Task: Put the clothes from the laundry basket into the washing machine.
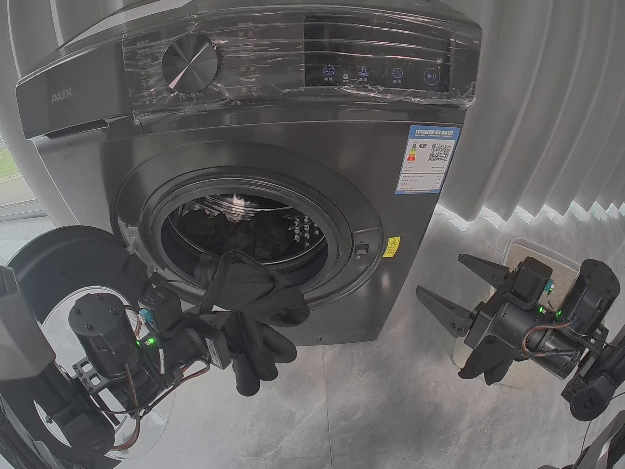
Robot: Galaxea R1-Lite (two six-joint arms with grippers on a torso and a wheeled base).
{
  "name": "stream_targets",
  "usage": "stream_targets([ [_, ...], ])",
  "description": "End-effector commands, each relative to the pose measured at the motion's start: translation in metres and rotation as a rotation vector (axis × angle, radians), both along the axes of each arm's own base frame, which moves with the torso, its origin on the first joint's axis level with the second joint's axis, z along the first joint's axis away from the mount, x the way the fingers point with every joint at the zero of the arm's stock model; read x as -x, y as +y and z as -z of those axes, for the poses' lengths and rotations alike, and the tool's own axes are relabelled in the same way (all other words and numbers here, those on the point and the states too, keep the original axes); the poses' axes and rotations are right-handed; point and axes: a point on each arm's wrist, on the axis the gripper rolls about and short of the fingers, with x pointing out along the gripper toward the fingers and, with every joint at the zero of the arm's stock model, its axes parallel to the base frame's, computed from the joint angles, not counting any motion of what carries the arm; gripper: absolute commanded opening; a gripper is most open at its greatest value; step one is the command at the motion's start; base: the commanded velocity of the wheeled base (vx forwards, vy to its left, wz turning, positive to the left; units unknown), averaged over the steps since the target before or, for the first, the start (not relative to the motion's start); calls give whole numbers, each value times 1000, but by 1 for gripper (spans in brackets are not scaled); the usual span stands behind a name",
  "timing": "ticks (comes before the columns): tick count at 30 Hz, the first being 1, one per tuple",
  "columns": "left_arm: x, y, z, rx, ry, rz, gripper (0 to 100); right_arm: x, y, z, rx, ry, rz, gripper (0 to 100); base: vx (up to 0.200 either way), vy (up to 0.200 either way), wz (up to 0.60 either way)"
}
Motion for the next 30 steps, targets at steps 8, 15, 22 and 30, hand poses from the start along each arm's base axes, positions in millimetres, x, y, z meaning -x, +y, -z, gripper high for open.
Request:
stream_targets([
  [8, 4, -5, 4, -12, 15, 23, 0, 0, 0, 0, 0, 0, 0, 100, 0, 0, 0],
  [15, 4, -7, 9, -25, 34, 29, 0, -1, -1, 0, 0, 0, 2, 100, 114, 0, 0],
  [22, 5, -12, 11, -26, 40, 46, 0, 0, 0, -1, 0, -3, 2, 100, 57, 0, 0],
  [30, -14, -25, 15, -16, 23, -50, 0, 9, 1, 6, 20, 30, -23, 100, 0, 0, 0],
])
